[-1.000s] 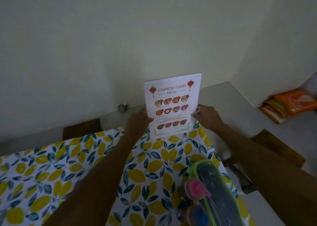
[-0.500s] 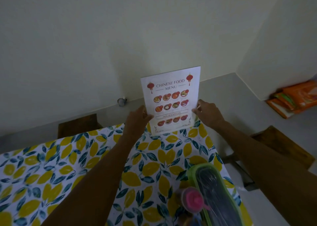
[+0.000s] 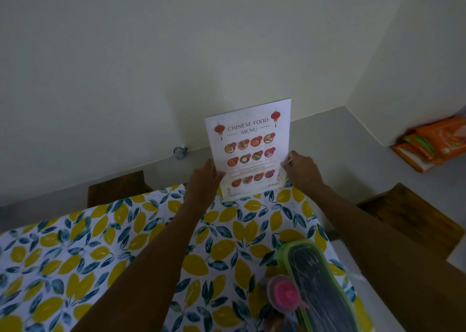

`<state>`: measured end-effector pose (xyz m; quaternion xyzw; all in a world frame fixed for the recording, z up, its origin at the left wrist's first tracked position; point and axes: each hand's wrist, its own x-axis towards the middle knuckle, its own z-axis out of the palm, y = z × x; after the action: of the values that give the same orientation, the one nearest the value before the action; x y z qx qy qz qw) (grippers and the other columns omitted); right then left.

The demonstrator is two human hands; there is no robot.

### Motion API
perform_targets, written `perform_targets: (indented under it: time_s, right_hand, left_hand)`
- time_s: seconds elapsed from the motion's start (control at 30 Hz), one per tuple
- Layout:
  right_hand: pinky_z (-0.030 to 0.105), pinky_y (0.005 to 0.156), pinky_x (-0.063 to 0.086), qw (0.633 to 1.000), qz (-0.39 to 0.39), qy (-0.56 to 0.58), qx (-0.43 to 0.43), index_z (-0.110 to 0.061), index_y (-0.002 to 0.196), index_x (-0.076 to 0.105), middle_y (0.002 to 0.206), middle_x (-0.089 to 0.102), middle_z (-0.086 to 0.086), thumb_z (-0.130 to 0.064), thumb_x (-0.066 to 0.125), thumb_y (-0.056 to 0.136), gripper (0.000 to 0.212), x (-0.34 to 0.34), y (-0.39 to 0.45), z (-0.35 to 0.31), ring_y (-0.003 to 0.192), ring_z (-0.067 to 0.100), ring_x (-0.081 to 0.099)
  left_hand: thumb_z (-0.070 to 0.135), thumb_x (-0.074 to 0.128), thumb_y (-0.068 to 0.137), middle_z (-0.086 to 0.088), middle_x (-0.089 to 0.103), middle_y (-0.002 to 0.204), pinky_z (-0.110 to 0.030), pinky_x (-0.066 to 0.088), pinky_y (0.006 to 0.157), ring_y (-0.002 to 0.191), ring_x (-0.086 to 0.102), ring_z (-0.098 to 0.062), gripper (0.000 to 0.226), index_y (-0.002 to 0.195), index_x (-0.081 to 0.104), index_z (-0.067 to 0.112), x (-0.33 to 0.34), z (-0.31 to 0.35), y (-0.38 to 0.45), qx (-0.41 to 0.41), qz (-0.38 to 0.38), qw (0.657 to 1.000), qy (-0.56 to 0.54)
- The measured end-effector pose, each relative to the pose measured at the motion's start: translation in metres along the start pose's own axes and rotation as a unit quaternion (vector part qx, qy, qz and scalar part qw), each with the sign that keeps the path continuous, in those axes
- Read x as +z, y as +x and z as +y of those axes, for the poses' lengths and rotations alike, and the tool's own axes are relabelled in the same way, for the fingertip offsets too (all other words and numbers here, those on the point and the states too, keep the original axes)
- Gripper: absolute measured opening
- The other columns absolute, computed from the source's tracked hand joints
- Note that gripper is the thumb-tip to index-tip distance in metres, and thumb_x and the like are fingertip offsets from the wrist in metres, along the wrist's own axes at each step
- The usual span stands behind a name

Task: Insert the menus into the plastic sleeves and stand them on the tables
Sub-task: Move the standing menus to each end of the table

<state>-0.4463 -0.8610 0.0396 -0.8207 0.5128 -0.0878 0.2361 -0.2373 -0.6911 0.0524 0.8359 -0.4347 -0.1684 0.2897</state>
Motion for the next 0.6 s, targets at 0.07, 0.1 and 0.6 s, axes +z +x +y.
perform_targets:
  time_s: [0.07, 0.1, 0.6]
  right_hand:
    - [0.049, 0.077, 0.057, 1.000, 0.007, 0.002, 0.002, -0.007, 0.101, 0.058, 0.097, 0.071, 0.015, -0.032, 0.052, 0.095, 0.027, 0.0002, -0.0016, -0.0014, 0.085, 0.033, 0.067]
    - [0.049, 0.077, 0.057, 1.000, 0.008, 0.003, 0.002, -0.007, 0.102, 0.059, 0.096, 0.070, 0.015, -0.032, 0.051, 0.095, 0.027, 0.0003, -0.0019, -0.0013, 0.085, 0.032, 0.067]
    - [0.045, 0.082, 0.057, 0.997, 0.009, 0.055, 0.056, -0.014, 0.109, 0.061, 0.106, 0.072, 0.013, -0.040, 0.050, 0.094, 0.032, -0.0025, -0.0100, 0.0004, 0.090, 0.029, 0.068]
  left_hand:
    - [0.030, 0.057, 0.096, -0.012, 0.072, 0.101, -0.027, 0.047, 0.060, 0.077, 0.067, -0.022, 0.026, 0.107, 0.055, 0.006, 0.0006, -0.0003, -0.0006, -0.004, -0.002, 1.000, 0.002]
    - [0.030, 0.057, 0.096, -0.012, 0.072, 0.101, -0.028, 0.048, 0.061, 0.080, 0.069, -0.025, 0.027, 0.108, 0.055, 0.006, 0.0006, -0.0005, -0.0008, -0.004, -0.004, 1.000, 0.003]
    - [0.043, 0.045, 0.099, -0.009, 0.066, 0.094, -0.031, 0.045, 0.060, 0.071, 0.059, -0.020, 0.037, 0.104, 0.051, 0.007, -0.0068, 0.0060, -0.0082, -0.028, -0.060, 0.996, 0.052]
